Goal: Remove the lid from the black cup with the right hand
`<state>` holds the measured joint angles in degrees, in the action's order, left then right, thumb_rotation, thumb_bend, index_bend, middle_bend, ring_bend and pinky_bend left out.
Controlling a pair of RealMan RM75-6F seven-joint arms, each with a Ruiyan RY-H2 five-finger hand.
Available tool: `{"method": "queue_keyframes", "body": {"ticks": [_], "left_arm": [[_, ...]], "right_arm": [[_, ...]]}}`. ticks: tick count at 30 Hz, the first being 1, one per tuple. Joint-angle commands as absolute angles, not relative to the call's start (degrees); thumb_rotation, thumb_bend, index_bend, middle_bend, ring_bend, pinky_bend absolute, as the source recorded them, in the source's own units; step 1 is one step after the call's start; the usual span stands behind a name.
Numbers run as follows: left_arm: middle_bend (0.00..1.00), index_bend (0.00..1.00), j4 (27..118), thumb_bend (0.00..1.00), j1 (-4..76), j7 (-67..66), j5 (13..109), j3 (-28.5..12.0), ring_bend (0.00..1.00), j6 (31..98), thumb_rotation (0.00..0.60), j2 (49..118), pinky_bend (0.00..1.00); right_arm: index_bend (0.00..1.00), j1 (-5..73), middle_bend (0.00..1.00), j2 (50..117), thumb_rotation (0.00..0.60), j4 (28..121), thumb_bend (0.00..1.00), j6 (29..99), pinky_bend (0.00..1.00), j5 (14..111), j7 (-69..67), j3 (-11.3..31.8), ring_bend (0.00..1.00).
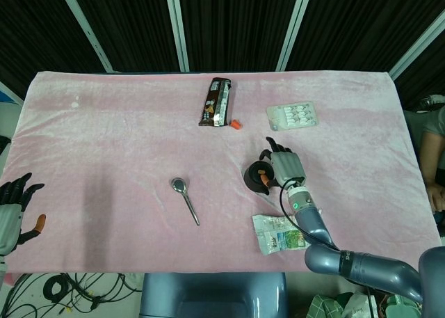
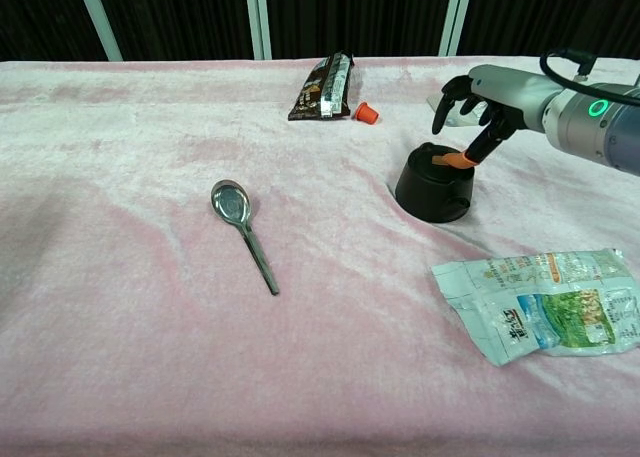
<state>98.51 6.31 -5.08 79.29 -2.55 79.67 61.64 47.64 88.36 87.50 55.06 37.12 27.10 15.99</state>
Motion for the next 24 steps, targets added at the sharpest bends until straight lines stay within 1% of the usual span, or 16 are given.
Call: {"method": "queue_keyframes", "body": {"ticks": [1,14,19,24], "left_arm": [[0.0,0.19,98.52,0.42,6.33,-5.1,79.27,-2.54,0.0,79.63,0.6,61.62,0.02],[0.0,0.19,98.55,0.42,6.38,-5.17,79.17,-2.53,0.0,79.53,0.6,61.58,0.02],[0.0,0.19,98.55,0.42,6.38,-5.28,79.15,-2.5,0.0,79.54,0.6,61.61,0.02],[0.0,0.19,98.56,0.42,6.37,-5.21,79.1,-2.53,0.0,79.58,0.6,61.59,0.02]], "right_arm": [[0.41,47.77,0.03,88.82,0.6,86.9,0.26,54.93,0.2,37.14,26.67,15.88,0.16],[0.51,47.62,0.03,89.53,0.6,85.07,0.26,54.18,0.2,37.14,24.78,15.56,0.16],[0.52,47.68,0.03,89.74,0.6,84.99,0.27,53.88,0.2,37.94,24.08,15.42,0.16],[0.53,47.93,0.03,90.27,0.6,84.24,0.3,53.6,0.2,37.86,23.55,15.54,0.16]]}}
